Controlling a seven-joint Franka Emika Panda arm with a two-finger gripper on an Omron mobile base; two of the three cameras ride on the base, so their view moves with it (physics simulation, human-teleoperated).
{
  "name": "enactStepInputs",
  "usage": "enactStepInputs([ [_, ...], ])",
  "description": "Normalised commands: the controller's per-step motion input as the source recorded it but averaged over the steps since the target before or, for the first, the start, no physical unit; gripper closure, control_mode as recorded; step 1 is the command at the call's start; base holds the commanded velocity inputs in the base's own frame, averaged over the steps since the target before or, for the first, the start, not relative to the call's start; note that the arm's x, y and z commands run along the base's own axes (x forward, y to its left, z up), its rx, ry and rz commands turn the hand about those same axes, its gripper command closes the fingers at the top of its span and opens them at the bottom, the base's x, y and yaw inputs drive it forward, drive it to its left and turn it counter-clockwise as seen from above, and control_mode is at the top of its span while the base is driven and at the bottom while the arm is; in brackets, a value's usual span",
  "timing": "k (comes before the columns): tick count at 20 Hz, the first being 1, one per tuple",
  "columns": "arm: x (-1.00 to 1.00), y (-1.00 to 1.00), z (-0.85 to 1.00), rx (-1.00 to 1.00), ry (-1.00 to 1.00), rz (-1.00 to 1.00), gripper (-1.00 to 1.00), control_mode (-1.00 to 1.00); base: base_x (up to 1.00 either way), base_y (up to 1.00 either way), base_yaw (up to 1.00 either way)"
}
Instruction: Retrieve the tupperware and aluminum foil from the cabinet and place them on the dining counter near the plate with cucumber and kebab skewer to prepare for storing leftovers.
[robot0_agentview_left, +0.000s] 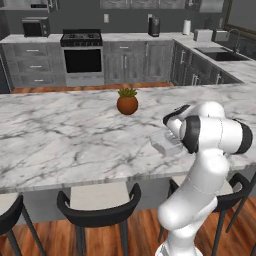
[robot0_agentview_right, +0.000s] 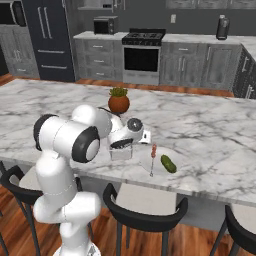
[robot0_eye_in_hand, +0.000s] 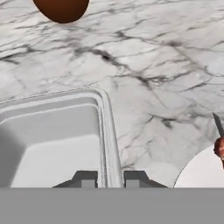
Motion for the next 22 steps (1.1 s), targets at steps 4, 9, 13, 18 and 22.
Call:
enactStepInputs([
  [4, 0.37, -0.44, -0.56, 0.01, 0.03, 0.00, 1.00, -1.00, 0.00, 0.00, 0.00],
  [9, 0.17, -0.24, -0.25, 0.01, 0.04, 0.00, -1.00, -1.00, 0.00, 0.00, 0.00],
  [13, -0.10, 0.09, 0.66, 0.00, 0.00, 0.00, -1.00, -1.00, 0.00, 0.00, 0.00],
  [18, -0.01, 0.29, 0.96, -0.02, 0.00, -0.01, -1.00, -1.00, 0.00, 0.00, 0.00],
  [22, -0.10, 0.22, 0.80, -0.07, 0.04, -0.07, -1.00, -1.00, 0.00, 0.00, 0.00],
])
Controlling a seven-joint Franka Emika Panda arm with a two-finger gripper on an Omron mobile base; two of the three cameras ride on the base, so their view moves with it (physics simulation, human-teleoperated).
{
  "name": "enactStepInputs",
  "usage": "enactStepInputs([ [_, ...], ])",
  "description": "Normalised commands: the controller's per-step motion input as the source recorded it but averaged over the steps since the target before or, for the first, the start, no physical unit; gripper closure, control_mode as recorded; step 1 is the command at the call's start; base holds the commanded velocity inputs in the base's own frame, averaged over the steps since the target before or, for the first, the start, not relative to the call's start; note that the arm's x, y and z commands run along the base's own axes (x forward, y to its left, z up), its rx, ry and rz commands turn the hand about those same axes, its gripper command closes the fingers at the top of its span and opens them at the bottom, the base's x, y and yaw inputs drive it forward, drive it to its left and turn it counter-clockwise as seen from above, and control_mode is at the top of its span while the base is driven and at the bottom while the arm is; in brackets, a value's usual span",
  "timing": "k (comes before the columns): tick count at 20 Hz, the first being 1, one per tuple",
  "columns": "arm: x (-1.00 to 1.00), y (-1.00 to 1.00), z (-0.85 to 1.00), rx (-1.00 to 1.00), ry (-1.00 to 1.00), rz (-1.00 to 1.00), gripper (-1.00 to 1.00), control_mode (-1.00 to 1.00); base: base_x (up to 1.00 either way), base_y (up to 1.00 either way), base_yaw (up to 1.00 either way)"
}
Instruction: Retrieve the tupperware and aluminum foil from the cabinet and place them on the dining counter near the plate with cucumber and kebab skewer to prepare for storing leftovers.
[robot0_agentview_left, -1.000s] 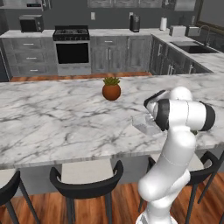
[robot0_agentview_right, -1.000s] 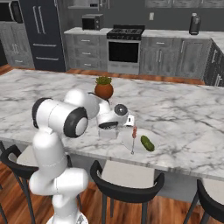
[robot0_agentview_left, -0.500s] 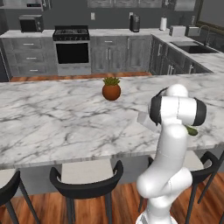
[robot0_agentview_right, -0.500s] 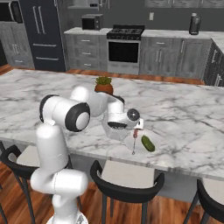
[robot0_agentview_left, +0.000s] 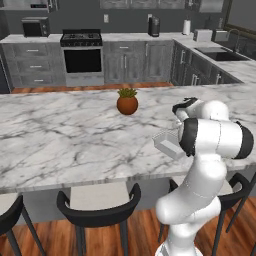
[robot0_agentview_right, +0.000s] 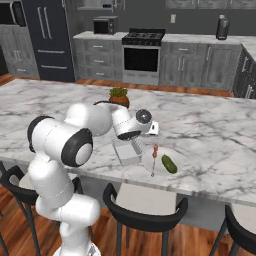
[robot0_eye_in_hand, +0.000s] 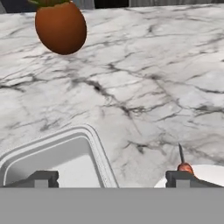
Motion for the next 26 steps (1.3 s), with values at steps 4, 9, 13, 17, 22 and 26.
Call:
enactStepInputs([
  [4, -0.30, 0.01, 0.86, -0.05, 0.09, -0.15, -1.00, -1.00, 0.00, 0.00, 0.00],
  [9, -0.91, 0.00, 0.73, -0.05, 0.02, -0.11, -1.00, -1.00, 0.00, 0.00, 0.00],
  [13, -0.92, 0.06, 0.84, -0.03, 0.00, 0.00, -1.00, -1.00, 0.00, 0.00, 0.00],
  [17, -0.86, 0.28, 0.98, -0.03, -0.10, 0.05, -1.00, -1.00, 0.00, 0.00, 0.00],
  [22, -0.75, 0.15, 1.00, -0.03, -0.04, 0.10, -1.00, -1.00, 0.00, 0.00, 0.00],
  [26, -0.80, 0.01, 0.93, -0.02, -0.03, 0.09, -1.00, -1.00, 0.00, 0.00, 0.00],
])
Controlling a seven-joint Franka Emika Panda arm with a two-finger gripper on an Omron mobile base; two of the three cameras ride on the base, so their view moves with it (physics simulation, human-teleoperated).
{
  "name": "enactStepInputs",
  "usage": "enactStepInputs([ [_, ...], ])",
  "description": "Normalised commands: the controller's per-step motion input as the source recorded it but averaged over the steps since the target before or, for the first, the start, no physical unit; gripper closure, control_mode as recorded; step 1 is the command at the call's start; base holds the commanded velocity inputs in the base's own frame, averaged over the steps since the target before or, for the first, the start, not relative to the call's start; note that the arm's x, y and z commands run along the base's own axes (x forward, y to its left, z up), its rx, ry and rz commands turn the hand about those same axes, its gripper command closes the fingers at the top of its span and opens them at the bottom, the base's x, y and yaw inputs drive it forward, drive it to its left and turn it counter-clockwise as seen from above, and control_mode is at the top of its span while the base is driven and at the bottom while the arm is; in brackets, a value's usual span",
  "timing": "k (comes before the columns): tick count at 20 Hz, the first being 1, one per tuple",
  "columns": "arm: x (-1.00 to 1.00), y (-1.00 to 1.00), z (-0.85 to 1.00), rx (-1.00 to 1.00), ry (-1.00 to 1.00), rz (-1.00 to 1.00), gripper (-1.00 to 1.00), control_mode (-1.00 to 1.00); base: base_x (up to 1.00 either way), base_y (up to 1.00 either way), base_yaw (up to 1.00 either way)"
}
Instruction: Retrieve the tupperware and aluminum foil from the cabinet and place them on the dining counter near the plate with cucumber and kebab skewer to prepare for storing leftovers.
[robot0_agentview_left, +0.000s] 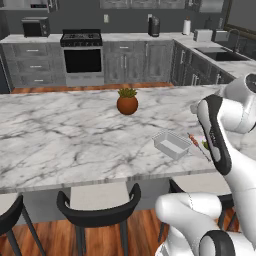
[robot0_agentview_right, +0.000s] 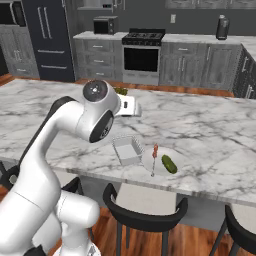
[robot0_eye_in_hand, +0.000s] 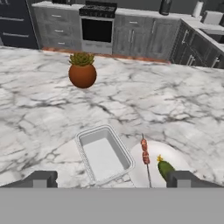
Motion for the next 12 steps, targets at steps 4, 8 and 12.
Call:
enactStepInputs([
  [4, -0.97, 0.11, 0.62, -0.08, 0.00, 0.04, -1.00, -1.00, 0.00, 0.00, 0.00],
  [8, -0.73, 0.51, 0.12, -0.13, -0.05, 0.03, -1.00, 1.00, -0.20, 0.25, 0.02],
  [12, 0.00, 0.00, 0.00, 0.00, 0.00, 0.00, -1.00, 1.00, -0.48, 1.00, 0.15],
])
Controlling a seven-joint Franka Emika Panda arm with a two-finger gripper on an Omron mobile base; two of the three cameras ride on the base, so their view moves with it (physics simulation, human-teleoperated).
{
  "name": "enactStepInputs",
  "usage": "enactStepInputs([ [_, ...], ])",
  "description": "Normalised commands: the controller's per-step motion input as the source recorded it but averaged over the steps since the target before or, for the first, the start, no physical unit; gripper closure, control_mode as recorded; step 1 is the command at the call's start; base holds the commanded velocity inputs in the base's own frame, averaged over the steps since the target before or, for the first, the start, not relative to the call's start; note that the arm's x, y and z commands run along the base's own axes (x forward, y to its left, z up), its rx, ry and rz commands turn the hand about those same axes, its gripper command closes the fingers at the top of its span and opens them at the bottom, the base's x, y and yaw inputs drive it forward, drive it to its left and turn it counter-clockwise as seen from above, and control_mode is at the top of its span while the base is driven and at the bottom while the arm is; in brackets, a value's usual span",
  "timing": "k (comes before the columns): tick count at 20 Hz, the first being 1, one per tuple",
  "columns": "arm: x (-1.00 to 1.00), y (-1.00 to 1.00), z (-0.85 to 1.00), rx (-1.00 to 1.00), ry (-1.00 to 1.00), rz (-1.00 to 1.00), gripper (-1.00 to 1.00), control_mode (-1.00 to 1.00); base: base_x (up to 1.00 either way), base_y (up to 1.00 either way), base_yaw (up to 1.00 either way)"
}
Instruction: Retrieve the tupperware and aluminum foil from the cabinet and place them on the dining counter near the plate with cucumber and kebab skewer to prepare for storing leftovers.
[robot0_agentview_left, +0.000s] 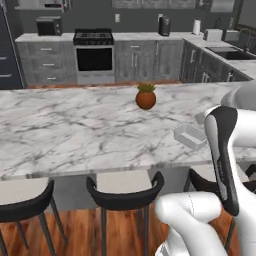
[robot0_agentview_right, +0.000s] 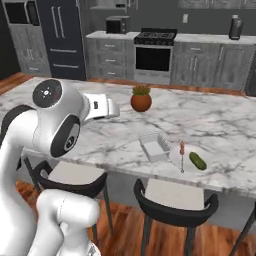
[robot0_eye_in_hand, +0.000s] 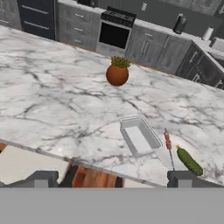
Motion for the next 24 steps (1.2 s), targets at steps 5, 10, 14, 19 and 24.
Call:
enactStepInputs([
  [5, 0.00, 0.00, 0.00, 0.00, 0.00, 0.00, -1.00, 1.00, -0.12, 1.00, 0.21],
  [10, 0.00, 0.00, 0.00, 0.00, 0.00, 0.00, -1.00, 1.00, 0.00, 1.00, 0.18],
  [14, 0.00, 0.00, 0.00, 0.00, 0.00, 0.00, -1.00, 1.00, 0.00, 1.00, 0.16],
  [19, 0.00, 0.00, 0.00, 0.00, 0.00, 0.00, -1.00, 1.00, 0.00, 1.00, 0.15],
  [24, 0.00, 0.00, 0.00, 0.00, 0.00, 0.00, -1.00, 1.00, 0.01, 1.00, 0.12],
])
